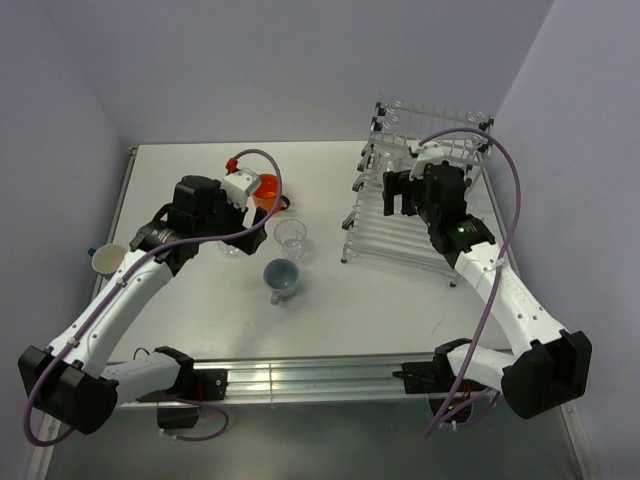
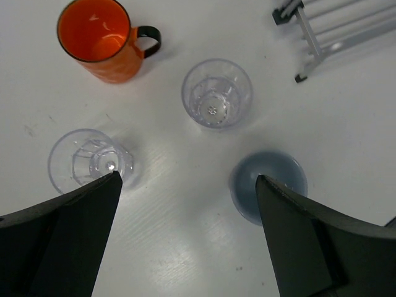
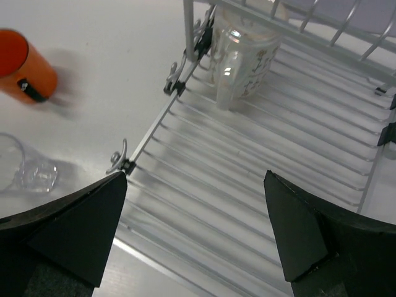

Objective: Load the cups into the dish rack

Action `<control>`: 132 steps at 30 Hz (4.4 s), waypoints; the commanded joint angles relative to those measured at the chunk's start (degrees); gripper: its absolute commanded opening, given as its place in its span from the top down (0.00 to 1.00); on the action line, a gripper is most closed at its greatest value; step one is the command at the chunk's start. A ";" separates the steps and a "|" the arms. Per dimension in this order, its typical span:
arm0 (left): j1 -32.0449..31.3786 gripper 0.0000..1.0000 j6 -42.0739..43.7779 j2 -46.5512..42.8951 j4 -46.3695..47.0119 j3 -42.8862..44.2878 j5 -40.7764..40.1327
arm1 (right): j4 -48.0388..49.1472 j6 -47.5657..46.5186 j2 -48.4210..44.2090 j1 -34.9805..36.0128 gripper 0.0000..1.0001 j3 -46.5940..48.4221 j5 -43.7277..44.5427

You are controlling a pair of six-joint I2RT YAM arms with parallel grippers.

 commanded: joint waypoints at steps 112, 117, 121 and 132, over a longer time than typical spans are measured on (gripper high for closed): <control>-2.47 1.00 -25.27 -16.92 56.65 2.89 10.69 | 56.79 67.11 5.78 9.25 0.03 9.08 -61.86; -2.21 1.00 -29.49 -16.74 58.41 1.66 15.70 | 62.86 70.63 6.40 12.77 0.03 8.20 -62.47; -2.12 1.00 -31.25 -16.39 58.49 1.31 15.97 | 64.44 71.68 7.19 14.88 0.03 10.22 -62.91; -2.12 1.00 -29.42 -15.86 58.32 -0.36 13.51 | 60.05 70.98 10.18 18.14 0.12 13.13 -59.05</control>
